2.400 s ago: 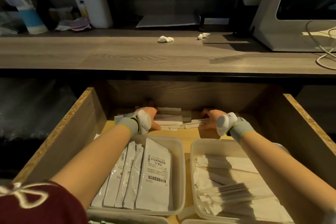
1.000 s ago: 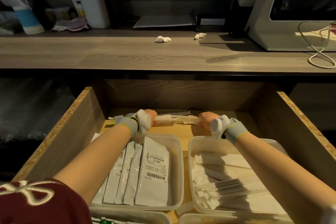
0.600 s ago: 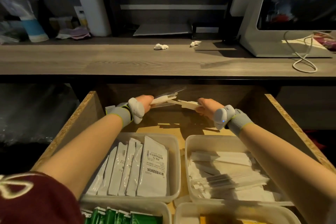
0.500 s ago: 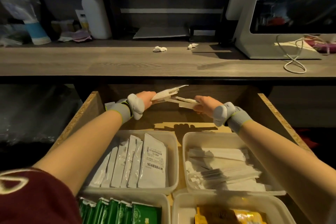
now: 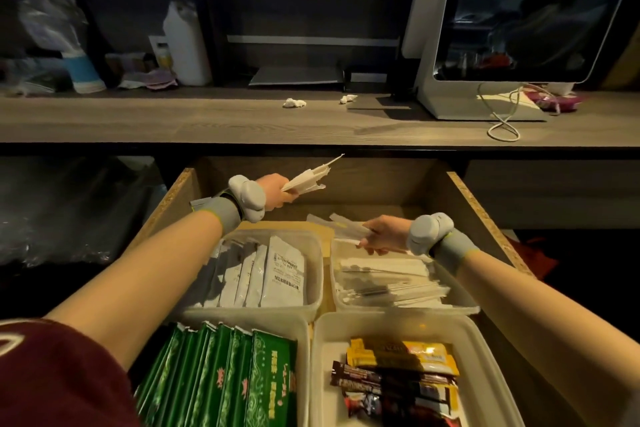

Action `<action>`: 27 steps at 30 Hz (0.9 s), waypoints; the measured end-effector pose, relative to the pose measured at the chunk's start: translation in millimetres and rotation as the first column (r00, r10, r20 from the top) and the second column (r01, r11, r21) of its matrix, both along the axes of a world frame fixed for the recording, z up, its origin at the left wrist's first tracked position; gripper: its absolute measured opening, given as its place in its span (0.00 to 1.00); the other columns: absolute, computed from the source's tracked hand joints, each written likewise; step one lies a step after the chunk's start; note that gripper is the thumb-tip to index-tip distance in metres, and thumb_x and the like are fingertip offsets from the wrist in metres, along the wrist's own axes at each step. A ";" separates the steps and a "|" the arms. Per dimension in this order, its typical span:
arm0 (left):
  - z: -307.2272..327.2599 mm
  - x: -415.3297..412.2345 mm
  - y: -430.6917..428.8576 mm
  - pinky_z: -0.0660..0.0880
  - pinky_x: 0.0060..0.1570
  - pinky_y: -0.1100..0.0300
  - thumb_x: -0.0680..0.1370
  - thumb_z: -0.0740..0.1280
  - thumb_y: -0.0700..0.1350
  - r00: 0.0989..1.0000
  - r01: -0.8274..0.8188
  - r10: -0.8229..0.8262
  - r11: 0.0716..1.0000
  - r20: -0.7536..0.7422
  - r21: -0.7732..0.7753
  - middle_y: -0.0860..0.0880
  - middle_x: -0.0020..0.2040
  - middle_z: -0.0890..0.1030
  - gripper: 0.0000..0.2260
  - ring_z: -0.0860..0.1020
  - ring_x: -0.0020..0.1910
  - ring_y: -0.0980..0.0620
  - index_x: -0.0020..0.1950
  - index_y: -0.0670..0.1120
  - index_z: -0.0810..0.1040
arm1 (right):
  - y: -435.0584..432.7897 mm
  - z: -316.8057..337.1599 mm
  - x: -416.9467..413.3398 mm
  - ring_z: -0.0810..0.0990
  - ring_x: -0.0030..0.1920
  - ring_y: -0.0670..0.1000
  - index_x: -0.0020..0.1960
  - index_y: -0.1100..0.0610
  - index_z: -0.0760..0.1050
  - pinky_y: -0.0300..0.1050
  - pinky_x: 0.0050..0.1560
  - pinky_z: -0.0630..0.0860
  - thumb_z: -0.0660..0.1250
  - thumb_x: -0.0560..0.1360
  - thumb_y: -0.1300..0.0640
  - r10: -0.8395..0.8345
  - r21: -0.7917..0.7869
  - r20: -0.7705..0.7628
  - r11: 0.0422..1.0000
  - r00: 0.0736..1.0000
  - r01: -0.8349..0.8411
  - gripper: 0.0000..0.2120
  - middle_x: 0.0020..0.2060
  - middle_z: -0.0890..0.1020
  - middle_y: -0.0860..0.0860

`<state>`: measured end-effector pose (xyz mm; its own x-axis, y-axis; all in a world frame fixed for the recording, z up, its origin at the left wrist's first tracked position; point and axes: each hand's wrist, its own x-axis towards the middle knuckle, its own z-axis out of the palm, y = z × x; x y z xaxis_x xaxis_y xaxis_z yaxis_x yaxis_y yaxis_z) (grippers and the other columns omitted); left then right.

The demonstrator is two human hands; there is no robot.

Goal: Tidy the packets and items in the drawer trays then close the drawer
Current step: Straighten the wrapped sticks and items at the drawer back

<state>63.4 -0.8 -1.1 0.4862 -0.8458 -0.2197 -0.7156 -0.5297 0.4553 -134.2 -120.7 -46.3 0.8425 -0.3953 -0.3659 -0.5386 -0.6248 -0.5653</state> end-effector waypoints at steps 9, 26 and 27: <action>-8.9 -22.1 -5.1 0.65 0.26 0.69 0.80 0.60 0.43 0.990 0.048 -0.050 0.999 -0.130 -0.016 0.50 0.31 0.70 0.14 0.67 0.27 0.56 0.61 0.35 0.74 | -22.7 -44.6 -37.4 0.75 0.53 0.54 0.64 0.60 0.73 0.48 0.61 0.72 0.64 0.77 0.59 0.049 -0.322 -0.348 0.932 0.936 -0.169 0.16 0.53 0.77 0.52; -26.0 -92.2 -38.1 0.65 0.28 0.63 0.79 0.63 0.42 0.925 0.368 -0.338 0.912 -0.176 0.181 0.47 0.29 0.70 0.05 0.67 0.26 0.53 0.47 0.40 0.73 | -38.7 5.0 -74.9 0.71 0.67 0.63 0.72 0.60 0.63 0.58 0.67 0.66 0.51 0.82 0.62 -0.583 0.515 0.162 0.738 0.796 0.436 0.19 0.67 0.72 0.62; -31.1 -98.6 -40.7 0.66 0.29 0.63 0.79 0.63 0.42 0.919 0.384 -0.354 0.903 -0.172 0.192 0.47 0.29 0.70 0.05 0.67 0.26 0.53 0.48 0.41 0.73 | -38.8 5.9 -75.5 0.71 0.66 0.62 0.72 0.60 0.63 0.57 0.66 0.67 0.50 0.82 0.57 -0.596 0.536 0.155 0.721 0.788 0.440 0.19 0.67 0.72 0.61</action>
